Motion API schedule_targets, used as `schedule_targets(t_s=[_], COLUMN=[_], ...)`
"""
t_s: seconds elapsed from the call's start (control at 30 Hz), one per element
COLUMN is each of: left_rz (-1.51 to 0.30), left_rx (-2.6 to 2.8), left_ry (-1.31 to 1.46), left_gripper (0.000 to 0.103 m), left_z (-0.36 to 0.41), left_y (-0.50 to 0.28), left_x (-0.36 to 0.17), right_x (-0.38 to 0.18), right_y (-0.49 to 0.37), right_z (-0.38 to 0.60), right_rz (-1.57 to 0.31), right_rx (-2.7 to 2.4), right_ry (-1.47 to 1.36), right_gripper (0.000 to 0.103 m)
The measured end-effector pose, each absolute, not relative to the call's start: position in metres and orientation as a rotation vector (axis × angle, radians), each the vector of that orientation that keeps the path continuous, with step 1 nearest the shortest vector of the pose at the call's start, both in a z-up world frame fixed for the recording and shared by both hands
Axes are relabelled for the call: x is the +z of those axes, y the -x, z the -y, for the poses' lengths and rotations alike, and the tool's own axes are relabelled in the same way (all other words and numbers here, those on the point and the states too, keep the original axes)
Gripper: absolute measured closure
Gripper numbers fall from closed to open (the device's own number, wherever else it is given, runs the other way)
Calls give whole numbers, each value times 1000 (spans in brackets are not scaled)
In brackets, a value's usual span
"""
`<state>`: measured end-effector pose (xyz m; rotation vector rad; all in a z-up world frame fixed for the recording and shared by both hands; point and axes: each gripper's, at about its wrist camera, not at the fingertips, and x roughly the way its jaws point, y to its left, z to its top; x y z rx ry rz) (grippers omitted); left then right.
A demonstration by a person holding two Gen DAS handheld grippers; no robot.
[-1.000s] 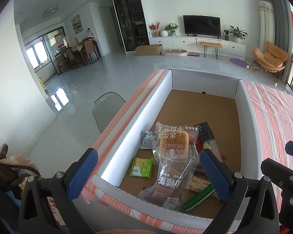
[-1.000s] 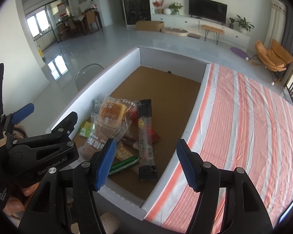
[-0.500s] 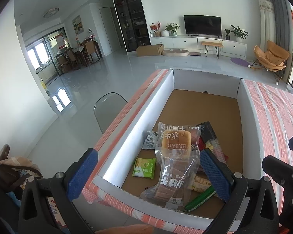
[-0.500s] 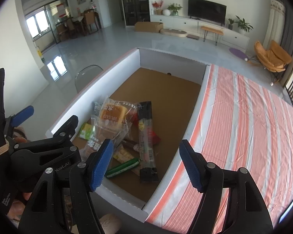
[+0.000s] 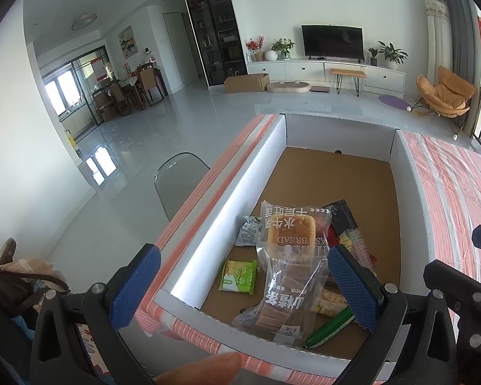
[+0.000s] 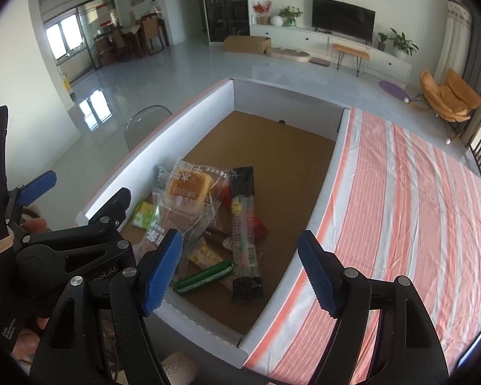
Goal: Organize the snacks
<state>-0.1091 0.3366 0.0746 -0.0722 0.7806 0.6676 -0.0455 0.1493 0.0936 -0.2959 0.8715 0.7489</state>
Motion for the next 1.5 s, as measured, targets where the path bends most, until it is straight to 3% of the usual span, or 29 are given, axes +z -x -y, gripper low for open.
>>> schedule_targets(t_s=[1.5], left_rz=[-795], left_rx=[667], left_ry=[96], left_gripper=[0], left_z=[-341], left_y=[108], left_x=[70], right_x=[84], right_y=[42], right_z=[-153], right_rz=[-893], right_rx=[724], right_ry=[310], right_gripper=[22])
